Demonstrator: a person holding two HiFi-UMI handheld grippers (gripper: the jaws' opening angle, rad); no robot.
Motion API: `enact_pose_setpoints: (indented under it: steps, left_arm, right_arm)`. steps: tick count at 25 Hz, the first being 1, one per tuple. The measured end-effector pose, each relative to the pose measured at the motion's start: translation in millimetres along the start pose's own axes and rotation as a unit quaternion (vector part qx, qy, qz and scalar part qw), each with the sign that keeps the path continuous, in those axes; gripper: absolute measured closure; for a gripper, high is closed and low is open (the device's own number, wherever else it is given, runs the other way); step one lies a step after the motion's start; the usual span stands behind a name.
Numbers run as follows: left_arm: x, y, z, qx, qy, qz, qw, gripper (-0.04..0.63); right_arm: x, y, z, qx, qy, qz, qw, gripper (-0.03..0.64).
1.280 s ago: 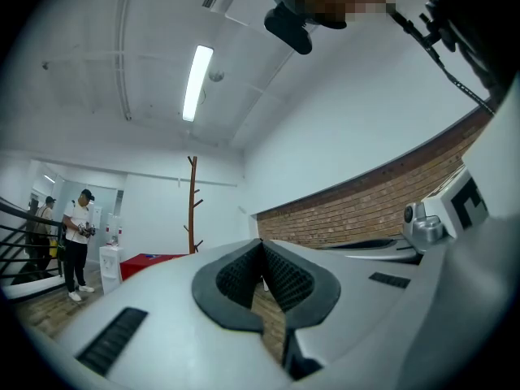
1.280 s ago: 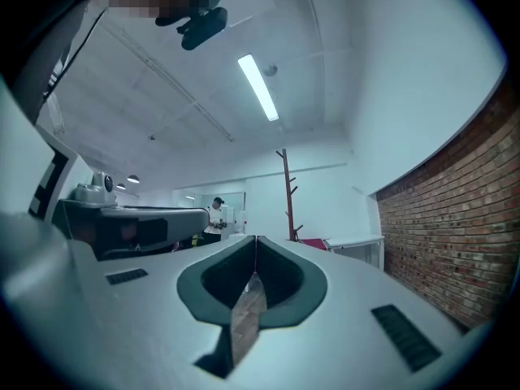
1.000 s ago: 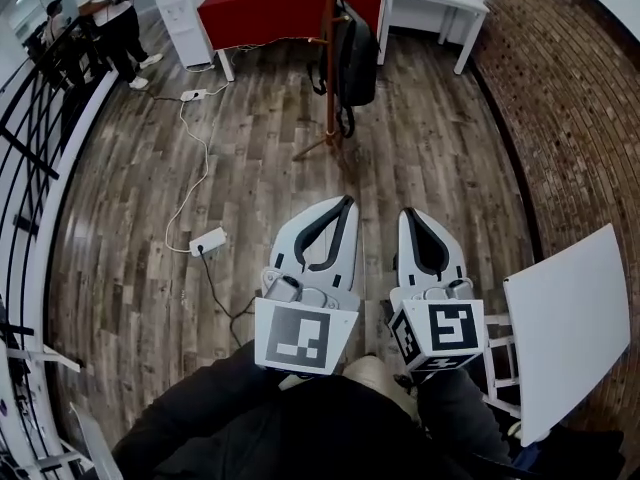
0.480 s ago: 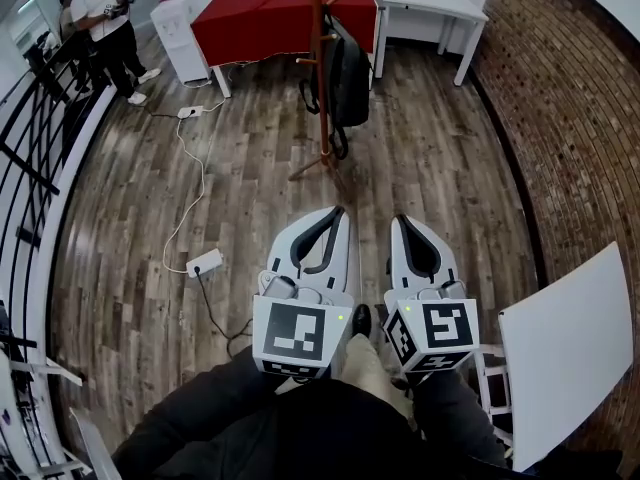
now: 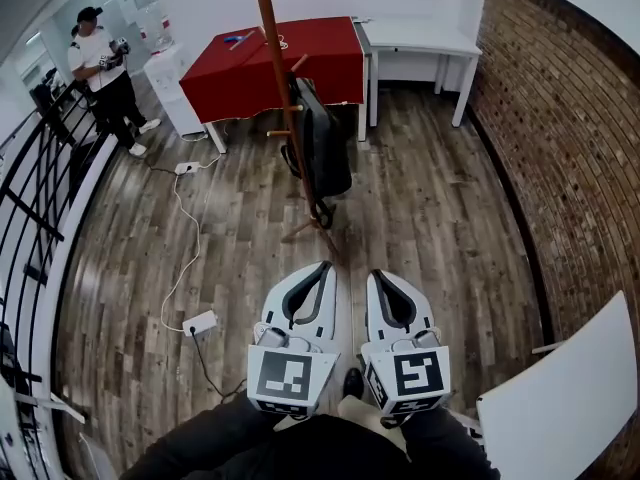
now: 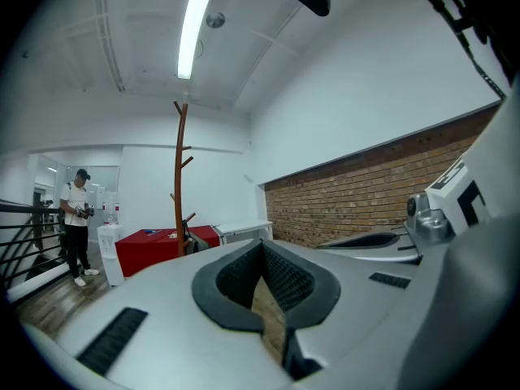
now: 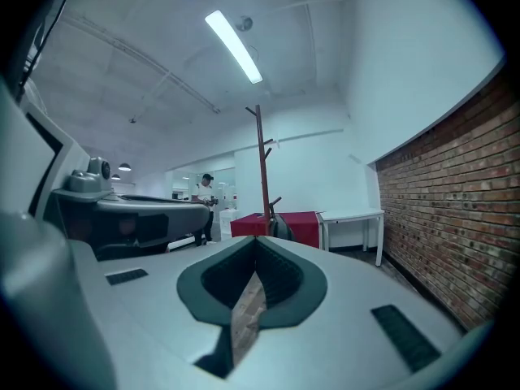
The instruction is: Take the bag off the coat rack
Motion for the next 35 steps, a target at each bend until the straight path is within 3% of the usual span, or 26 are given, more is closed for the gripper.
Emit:
enact_pose_setpoints:
  steps: [11,16,23,35]
  left_arm:
    - [-3,-91,8,-0.008,-0.012,-0.002,0.9999,0.586]
    - [5,-129,7,-0.012,0.005,0.002,0.9999,0.586]
    - [7,-199,-9,0.004,-0.013,-0.024,0.9996,0.586]
    - [19,-338,8,0.007,-0.014,-0.048,0.9987,0.586]
  right_arm:
    - [-71,-61,15,-0.009,0.004,0.010,1.000,0.609]
    - [-93,-87,14,-0.001,0.006,0.009,1.000,0.609]
    - [-143,-129,7,0.005,0.002,-0.007,1.000,0.609]
    - [-236,-228,29,0.003,-0.010,-0.015,1.000,0.609]
Point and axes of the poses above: the fingertips, and each gripper's own axes: y backward along the fingers, x to its left, z out of its top, the point moved 7 cm from there along y, backward along the fingers, and after that the axes turned 2 degrees about z, right-handed, at the moved point
